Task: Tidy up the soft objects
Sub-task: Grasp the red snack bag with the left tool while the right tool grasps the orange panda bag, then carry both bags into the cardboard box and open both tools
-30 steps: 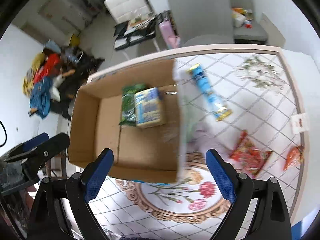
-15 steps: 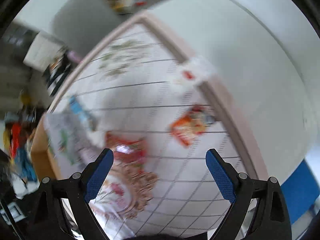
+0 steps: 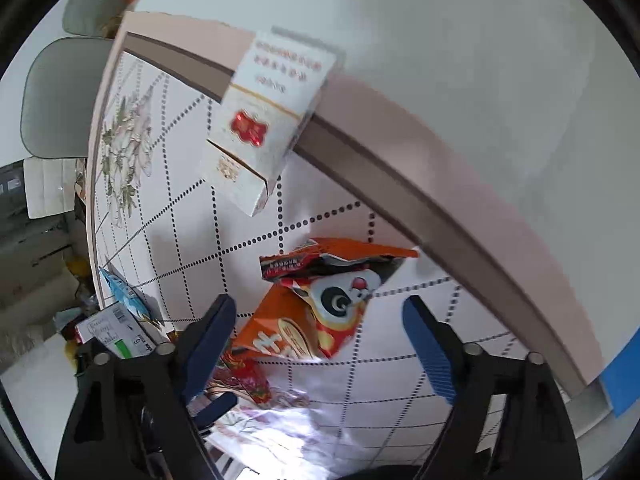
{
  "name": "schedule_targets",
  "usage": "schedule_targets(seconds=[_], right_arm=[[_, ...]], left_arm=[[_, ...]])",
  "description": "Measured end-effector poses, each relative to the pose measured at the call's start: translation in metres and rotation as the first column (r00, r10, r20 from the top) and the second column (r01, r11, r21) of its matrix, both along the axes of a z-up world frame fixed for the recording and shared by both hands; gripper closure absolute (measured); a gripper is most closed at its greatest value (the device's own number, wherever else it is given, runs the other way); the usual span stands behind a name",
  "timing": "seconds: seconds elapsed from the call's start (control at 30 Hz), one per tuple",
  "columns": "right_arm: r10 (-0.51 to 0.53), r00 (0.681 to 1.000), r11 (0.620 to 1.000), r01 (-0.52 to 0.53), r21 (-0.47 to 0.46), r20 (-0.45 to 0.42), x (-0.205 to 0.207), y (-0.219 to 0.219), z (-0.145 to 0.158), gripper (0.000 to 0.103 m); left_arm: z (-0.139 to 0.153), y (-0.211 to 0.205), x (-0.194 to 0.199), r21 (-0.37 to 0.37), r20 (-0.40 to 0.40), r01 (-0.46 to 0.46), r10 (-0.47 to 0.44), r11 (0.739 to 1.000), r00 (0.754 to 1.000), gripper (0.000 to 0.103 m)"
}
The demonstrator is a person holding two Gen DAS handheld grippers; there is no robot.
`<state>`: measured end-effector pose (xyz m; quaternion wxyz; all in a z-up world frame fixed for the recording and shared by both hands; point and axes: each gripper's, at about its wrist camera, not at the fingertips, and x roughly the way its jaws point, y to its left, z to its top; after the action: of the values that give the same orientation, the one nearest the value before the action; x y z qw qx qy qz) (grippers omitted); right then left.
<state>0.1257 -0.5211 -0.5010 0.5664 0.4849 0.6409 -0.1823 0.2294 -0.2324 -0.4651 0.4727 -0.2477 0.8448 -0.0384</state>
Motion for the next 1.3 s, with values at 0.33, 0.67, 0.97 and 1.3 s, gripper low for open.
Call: schedule_targets(seconds=[0.33, 0.67, 0.97, 1.3], right_arm=[[0.046, 0.998, 0.998, -0.047, -0.034, -0.045, 0.014, 0.020, -0.012, 0.050], [0.384, 0.906, 0.876, -0.419, -0.238, -0.180, 0.040, 0.066, -0.001, 0.054], [0.500, 0.826, 0.777, -0.561, -0.287, -0.260, 0.055, 0.098, -0.007, 0.051], [0.517, 0.822, 0.754, -0.570, -0.327, -0.240, 0.054, 0.114, -0.003, 0.058]], left_arm=[[-0.007, -0.014, -0.003, 0.148, 0.022, 0.142, -0.146, 0.979, 0.989, 0.052], [0.007, -0.059, -0.027, 0.305, 0.172, 0.542, -0.605, 0.783, 0.777, 0.056], [-0.002, -0.093, -0.030, 0.355, 0.162, 0.608, -0.688, 0.710, 0.708, 0.052], [0.011, -0.092, -0.041, 0.372, 0.197, 0.616, -0.708, 0.694, 0.678, 0.059]])
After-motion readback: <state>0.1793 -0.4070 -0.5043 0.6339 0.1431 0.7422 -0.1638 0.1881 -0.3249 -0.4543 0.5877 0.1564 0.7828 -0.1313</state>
